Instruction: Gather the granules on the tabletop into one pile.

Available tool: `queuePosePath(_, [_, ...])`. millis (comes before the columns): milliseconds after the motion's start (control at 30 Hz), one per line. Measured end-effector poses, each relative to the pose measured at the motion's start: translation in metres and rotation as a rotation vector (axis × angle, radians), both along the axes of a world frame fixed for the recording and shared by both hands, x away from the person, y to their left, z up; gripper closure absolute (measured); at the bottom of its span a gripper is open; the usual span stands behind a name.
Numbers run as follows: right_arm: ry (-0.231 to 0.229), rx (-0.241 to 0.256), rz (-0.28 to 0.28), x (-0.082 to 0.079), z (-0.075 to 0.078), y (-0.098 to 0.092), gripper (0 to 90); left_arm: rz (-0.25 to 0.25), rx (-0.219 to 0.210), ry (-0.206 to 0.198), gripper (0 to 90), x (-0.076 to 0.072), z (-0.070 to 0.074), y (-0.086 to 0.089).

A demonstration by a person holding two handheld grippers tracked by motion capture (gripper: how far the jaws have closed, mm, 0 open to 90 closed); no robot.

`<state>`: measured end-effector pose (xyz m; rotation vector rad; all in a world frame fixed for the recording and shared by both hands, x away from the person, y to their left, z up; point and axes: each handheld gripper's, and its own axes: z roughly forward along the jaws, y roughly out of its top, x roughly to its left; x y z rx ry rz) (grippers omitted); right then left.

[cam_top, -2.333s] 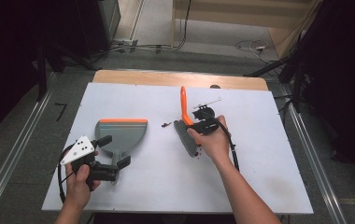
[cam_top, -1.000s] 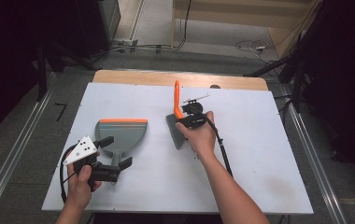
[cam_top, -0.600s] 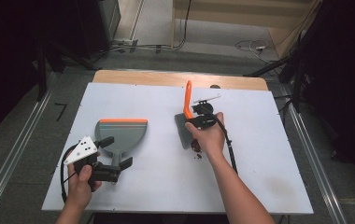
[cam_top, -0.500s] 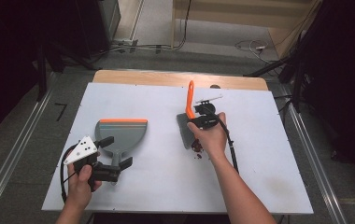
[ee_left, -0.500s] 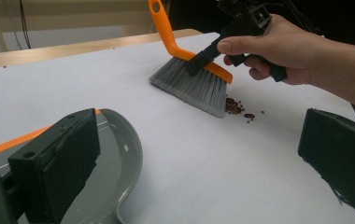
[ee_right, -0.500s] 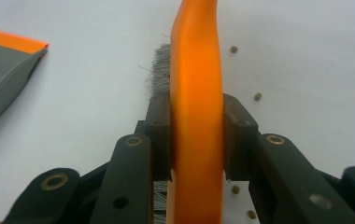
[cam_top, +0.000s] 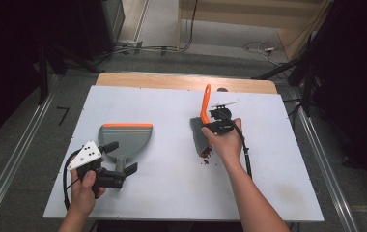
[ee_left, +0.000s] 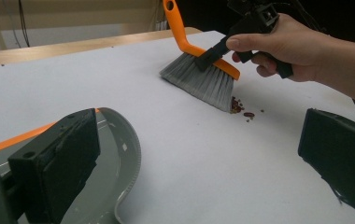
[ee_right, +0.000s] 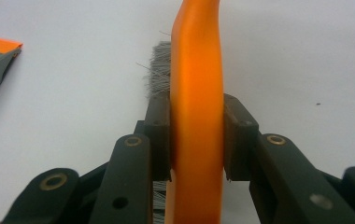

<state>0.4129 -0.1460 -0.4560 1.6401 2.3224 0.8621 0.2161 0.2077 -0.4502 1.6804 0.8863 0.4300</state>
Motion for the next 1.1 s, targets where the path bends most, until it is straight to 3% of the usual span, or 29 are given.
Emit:
queuePosePath(200, [0.001,0.015,-0.011,0.000,-0.001,-0.007,66.8,-0.001,-0.001,0.001,0.0,0.000,0.000,0.000])
queuePosePath(467, [0.001,0.177,0.005,-0.002,0.009,-0.013,68.1,-0.003,-0.001,0.002,0.0,0.001,-0.001,-0.001])
queuePosePath(567, [-0.007,0.213,0.027,-0.003,0.020,-0.016,68.2,-0.002,-0.001,0.005,0.0,0.002,-0.001,-0.001])
queuePosePath(633, [-0.031,0.204,0.042,-0.003,0.027,-0.017,68.3,-0.003,-0.002,0.005,0.0,0.002,-0.001,-0.001])
queuePosePath(733, [-0.091,0.160,0.084,0.000,0.039,-0.020,68.3,-0.005,-0.005,0.004,0.0,0.001,-0.001,-0.002])
queuePosePath(800, [-0.135,0.106,0.141,0.005,0.044,-0.022,68.4,-0.004,-0.006,0.004,0.0,0.001,-0.001,-0.002])
queuePosePath(1000, [-0.235,-0.095,0.303,0.029,0.048,-0.019,68.4,-0.003,-0.002,0.007,0.0,0.002,-0.001,-0.002])
queuePosePath(1067, [-0.376,-0.206,0.415,0.034,0.043,-0.014,68.4,-0.002,-0.001,0.009,0.0,0.003,-0.002,-0.002])
queuePosePath(1100, [-0.371,-0.241,0.435,0.035,0.042,-0.010,68.4,0.000,0.000,0.011,0.0,0.003,-0.002,-0.002])
